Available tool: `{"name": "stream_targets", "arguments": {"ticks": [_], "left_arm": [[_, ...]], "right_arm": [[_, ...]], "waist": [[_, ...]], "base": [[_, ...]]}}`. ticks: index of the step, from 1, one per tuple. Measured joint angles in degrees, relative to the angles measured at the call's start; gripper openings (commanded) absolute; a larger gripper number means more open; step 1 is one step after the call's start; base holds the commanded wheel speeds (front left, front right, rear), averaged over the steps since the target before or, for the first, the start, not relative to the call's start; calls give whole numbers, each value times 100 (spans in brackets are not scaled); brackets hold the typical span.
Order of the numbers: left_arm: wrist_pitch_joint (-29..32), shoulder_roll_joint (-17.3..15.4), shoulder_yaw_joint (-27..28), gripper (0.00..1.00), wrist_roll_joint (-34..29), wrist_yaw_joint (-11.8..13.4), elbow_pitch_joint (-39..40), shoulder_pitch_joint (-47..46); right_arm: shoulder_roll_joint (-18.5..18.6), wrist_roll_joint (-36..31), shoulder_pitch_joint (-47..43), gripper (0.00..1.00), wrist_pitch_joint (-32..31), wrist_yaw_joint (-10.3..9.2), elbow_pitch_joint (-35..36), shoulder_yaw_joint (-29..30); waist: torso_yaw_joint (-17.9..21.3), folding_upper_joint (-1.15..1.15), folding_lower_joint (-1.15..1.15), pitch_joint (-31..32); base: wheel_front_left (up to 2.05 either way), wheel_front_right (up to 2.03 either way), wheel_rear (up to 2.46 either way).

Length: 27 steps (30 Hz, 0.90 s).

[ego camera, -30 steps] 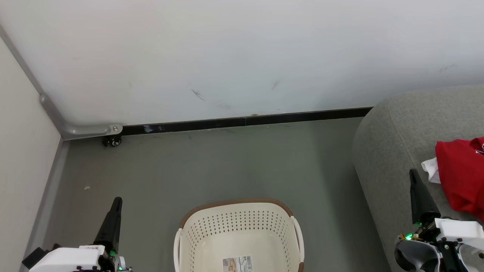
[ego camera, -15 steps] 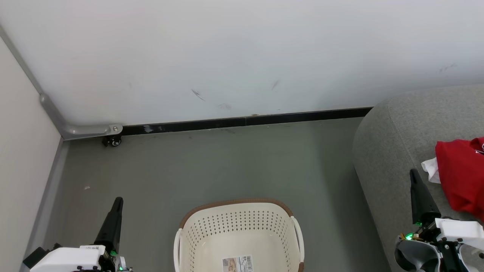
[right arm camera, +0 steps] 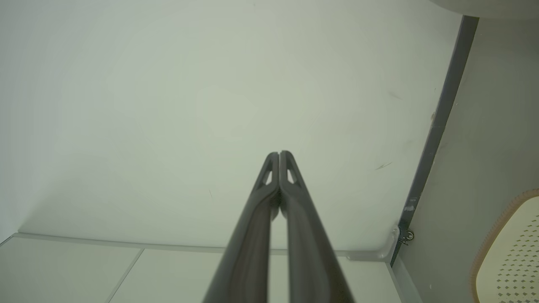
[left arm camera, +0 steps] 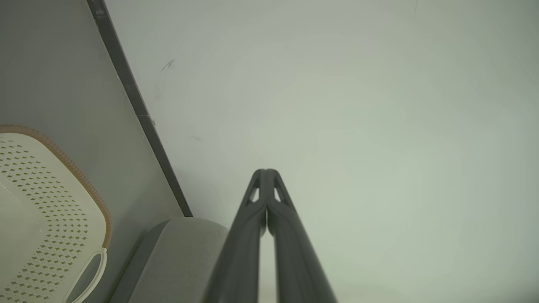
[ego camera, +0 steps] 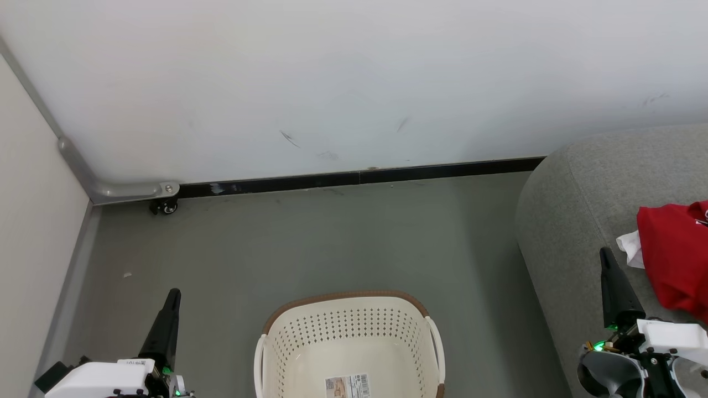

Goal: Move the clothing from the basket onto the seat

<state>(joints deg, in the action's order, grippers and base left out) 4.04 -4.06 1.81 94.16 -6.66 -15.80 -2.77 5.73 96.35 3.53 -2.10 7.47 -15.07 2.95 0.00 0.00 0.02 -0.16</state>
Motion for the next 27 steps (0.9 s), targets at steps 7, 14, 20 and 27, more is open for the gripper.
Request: {"name": "stream_targets", "arguments": {"ticks": [7,14,20,27], "left_arm": [[0,1,3,0,0,-18,-5,-2],[0,2,4,0,0,-18,-11,-3],[0,2,5,0,0,-18,-13,-3],[1,3,13,0,0,-18,-15,-6]], "right_arm": [[-2,-1,0,0,-1,0,0,4],[-3,-5,0,0,-18,0,0,8],[-7,-5,0,0,-18,0,-1,12],[-9,-5,0,0,-18,0,-1,16]], "waist": [[0,0,0,0],[0,0,0,0],[0,0,0,0],[0,0,0,0]], "base": [[0,0,0],[0,0,0],[0,0,0],[0,0,0]]}}
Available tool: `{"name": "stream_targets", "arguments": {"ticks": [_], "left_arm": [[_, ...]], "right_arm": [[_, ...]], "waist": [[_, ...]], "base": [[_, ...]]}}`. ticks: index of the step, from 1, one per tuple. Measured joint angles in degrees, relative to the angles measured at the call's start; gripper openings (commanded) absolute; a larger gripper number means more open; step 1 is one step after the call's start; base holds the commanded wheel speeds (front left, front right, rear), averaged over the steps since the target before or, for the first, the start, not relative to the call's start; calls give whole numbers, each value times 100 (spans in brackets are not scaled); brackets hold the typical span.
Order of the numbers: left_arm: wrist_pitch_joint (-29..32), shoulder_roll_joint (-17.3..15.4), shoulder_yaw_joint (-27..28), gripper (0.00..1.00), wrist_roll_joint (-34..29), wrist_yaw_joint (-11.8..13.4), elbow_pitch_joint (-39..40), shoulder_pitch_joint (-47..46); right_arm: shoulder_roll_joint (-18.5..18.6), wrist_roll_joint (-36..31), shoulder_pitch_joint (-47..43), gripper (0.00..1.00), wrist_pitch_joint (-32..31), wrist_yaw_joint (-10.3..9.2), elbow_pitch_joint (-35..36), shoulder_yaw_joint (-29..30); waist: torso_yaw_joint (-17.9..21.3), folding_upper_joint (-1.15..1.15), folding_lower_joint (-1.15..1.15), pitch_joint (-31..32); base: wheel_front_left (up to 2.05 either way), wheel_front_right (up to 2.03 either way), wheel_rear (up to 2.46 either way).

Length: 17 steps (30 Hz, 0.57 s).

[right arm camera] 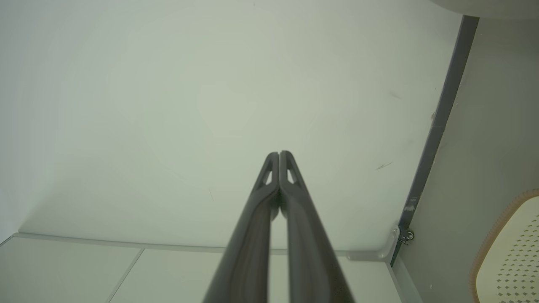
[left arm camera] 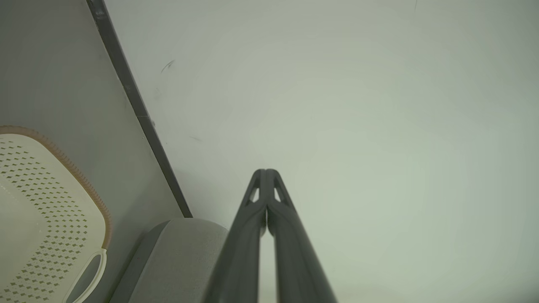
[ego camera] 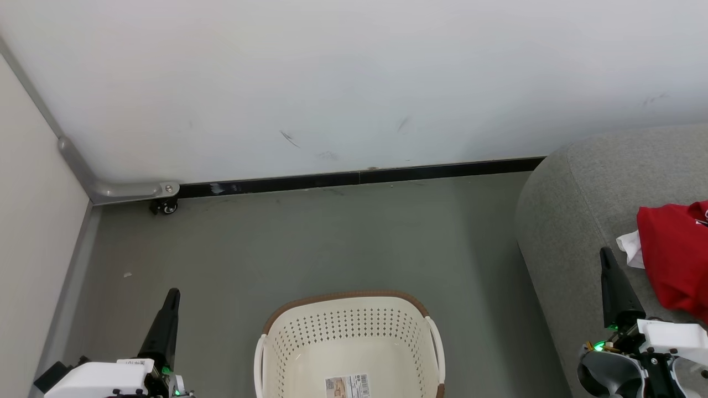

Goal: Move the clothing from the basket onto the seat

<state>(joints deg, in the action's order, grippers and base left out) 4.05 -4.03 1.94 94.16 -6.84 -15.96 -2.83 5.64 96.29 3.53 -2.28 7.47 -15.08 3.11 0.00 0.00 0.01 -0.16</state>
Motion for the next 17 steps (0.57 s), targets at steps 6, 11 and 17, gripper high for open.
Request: {"name": "stream_targets", "arguments": {"ticks": [6,11,17], "left_arm": [[0,1,8,0,0,0,-3,-38],[0,2,11,0,0,0,-5,-46],[5,4,12,0,0,0,-7,-46]], "right_arm": [[-3,-1,0,0,-1,0,-1,4],[-8,-1,0,0,-1,0,-1,10],[-11,-2,0,0,-1,0,-1,12]], "waist": [[0,0,0,0],[0,0,-1,0],[0,0,-1,0]], "base": [[0,0,0],[0,0,0],[0,0,0]]}}
